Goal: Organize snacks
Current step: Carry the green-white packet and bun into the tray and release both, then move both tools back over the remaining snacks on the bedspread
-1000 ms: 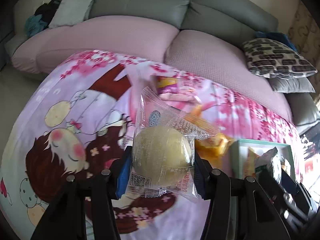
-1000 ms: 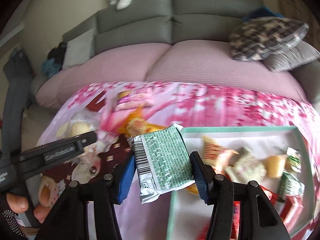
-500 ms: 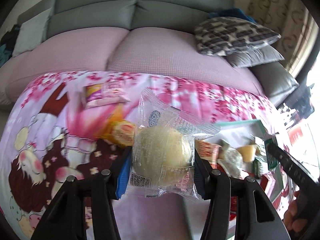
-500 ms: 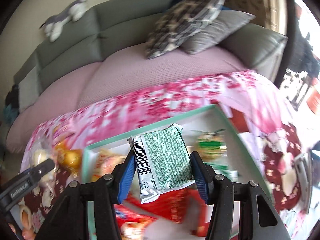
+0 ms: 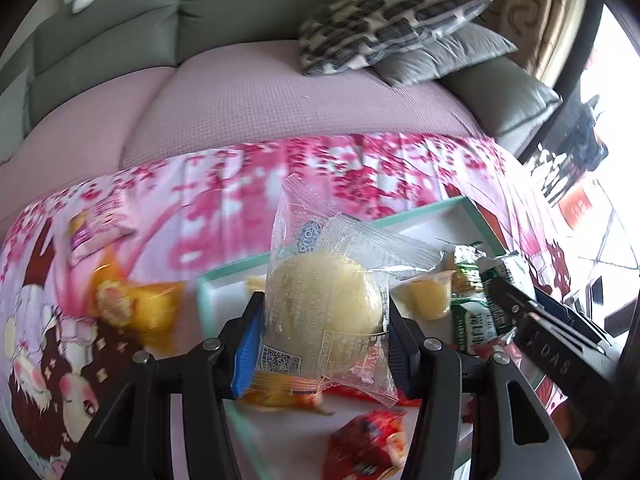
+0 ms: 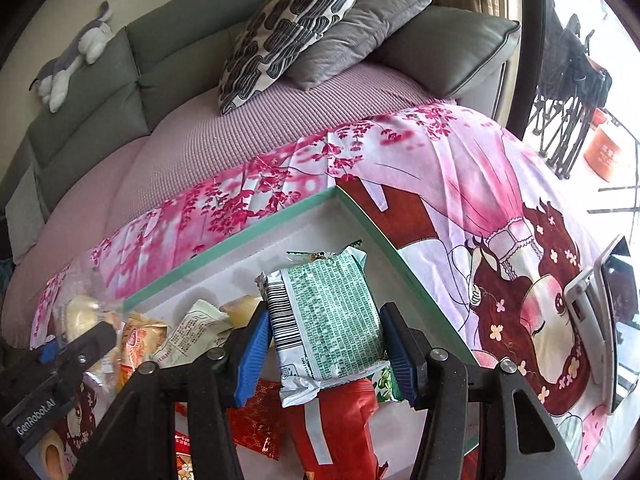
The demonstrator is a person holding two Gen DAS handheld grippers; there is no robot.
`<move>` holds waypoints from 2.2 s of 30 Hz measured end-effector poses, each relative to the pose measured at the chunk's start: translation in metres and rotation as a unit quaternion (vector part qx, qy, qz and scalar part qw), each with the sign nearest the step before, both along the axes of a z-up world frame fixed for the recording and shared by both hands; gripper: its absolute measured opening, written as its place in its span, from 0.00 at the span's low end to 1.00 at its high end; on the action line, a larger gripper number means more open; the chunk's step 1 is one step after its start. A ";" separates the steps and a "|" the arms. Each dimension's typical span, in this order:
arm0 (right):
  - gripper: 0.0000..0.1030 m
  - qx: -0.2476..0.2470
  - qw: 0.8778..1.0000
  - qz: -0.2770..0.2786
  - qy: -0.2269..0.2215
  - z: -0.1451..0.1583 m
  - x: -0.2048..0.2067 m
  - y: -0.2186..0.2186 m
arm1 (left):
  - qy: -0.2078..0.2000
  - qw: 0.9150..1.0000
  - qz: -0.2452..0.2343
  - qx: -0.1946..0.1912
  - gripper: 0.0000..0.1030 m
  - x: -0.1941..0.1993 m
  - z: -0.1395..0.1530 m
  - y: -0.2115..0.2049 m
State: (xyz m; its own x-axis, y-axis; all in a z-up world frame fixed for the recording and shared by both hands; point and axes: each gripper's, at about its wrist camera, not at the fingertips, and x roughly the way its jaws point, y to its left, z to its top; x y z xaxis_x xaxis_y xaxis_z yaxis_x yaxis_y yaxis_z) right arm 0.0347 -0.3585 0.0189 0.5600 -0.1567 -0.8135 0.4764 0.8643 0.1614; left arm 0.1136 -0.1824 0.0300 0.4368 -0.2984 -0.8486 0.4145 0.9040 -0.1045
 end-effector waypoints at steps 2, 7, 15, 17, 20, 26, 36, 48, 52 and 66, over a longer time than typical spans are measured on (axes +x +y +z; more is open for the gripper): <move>0.56 0.004 1.000 -0.001 0.002 -0.003 0.000 -0.002 | 0.010 1.000 -0.008 0.003 0.54 0.002 -0.005 -0.012; 0.56 0.010 1.000 -0.003 0.007 -0.008 0.001 -0.005 | 0.028 0.999 -0.022 0.009 0.55 0.007 -0.012 -0.032; 0.56 0.014 1.000 -0.005 0.011 -0.011 0.002 -0.008 | 0.036 0.999 -0.010 -0.005 0.60 0.008 -0.007 -0.029; 0.56 0.014 1.000 -0.004 0.012 -0.011 0.003 -0.007 | 0.032 0.999 -0.006 -0.010 0.60 0.007 -0.002 -0.025; 0.56 0.015 1.000 -0.002 0.014 -0.011 0.003 -0.006 | 0.028 0.999 0.003 -0.016 0.62 0.007 0.003 -0.019; 0.66 0.025 1.000 0.002 0.013 -0.013 0.004 -0.007 | 0.024 0.999 0.022 -0.016 0.64 0.008 0.004 -0.008; 0.84 0.024 1.000 0.009 0.014 -0.010 0.004 -0.004 | 0.017 0.998 0.054 -0.002 0.71 0.011 0.000 0.005; 1.00 0.004 1.000 0.031 -0.002 -0.002 0.005 0.006 | 0.013 0.995 0.103 0.003 0.80 0.015 -0.005 0.031; 1.00 0.000 1.000 0.030 -0.006 0.001 0.006 0.008 | 0.016 0.993 0.117 0.009 0.81 0.016 -0.010 0.041; 1.00 -0.022 0.997 0.072 -0.029 0.028 0.008 0.047 | 0.009 0.987 0.159 0.037 0.81 0.006 -0.018 0.091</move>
